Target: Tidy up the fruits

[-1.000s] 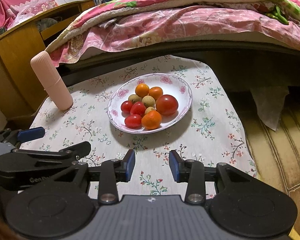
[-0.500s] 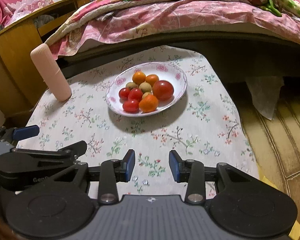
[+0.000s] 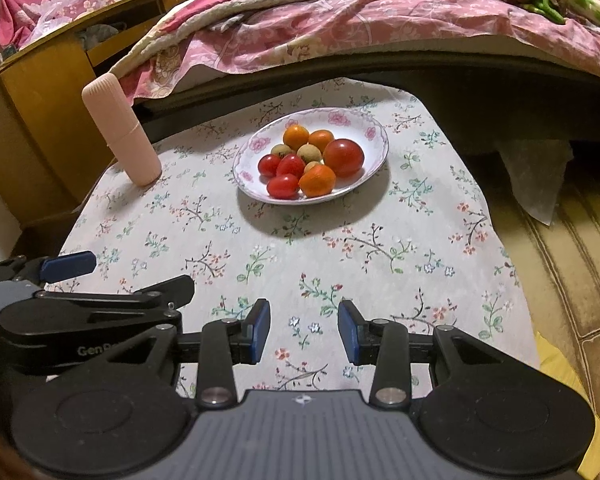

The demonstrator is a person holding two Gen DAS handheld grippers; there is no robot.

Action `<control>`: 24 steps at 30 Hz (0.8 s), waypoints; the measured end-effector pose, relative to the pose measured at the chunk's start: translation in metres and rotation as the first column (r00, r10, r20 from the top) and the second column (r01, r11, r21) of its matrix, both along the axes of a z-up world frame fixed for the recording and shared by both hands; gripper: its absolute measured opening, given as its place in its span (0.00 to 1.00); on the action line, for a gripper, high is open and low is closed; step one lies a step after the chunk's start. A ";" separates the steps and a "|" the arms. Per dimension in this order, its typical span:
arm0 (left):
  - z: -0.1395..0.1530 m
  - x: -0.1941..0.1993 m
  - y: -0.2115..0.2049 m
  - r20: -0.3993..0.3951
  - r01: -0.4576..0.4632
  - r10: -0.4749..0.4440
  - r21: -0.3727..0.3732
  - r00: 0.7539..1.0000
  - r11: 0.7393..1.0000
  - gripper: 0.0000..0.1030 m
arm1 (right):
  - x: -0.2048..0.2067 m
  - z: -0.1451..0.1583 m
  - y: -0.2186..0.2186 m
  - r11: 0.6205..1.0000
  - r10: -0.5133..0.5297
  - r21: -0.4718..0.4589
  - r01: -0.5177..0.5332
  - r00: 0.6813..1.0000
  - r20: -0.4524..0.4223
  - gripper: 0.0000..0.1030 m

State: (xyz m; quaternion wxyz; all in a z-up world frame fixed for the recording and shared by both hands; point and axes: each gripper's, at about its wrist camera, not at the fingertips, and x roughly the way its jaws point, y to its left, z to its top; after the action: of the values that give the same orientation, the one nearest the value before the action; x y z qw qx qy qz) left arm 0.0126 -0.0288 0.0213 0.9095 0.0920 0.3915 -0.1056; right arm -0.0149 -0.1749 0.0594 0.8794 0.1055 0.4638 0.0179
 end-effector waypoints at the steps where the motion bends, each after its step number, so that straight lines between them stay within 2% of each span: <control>1: 0.000 -0.001 0.000 0.001 -0.001 0.001 -0.001 1.000 1.000 1.00 | -0.001 0.000 0.000 1.000 0.001 0.000 -0.001 1.000 -0.002 0.39; 7: 0.000 -0.005 0.004 -0.014 -0.009 0.009 -0.022 1.000 1.000 1.00 | -0.006 0.000 0.003 1.000 0.002 0.005 -0.002 1.000 -0.003 0.39; 24: -0.003 -0.020 0.013 -0.032 -0.038 0.037 -0.024 0.999 0.999 1.00 | -0.014 -0.002 0.010 1.000 0.030 0.000 -0.030 0.999 -0.016 0.39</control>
State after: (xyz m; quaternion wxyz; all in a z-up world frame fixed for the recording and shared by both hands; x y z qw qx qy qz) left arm -0.0074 -0.0156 0.0184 0.9061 0.0718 0.4059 -0.0950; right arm -0.0293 -0.1647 0.0576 0.8753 0.0984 0.4725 0.0300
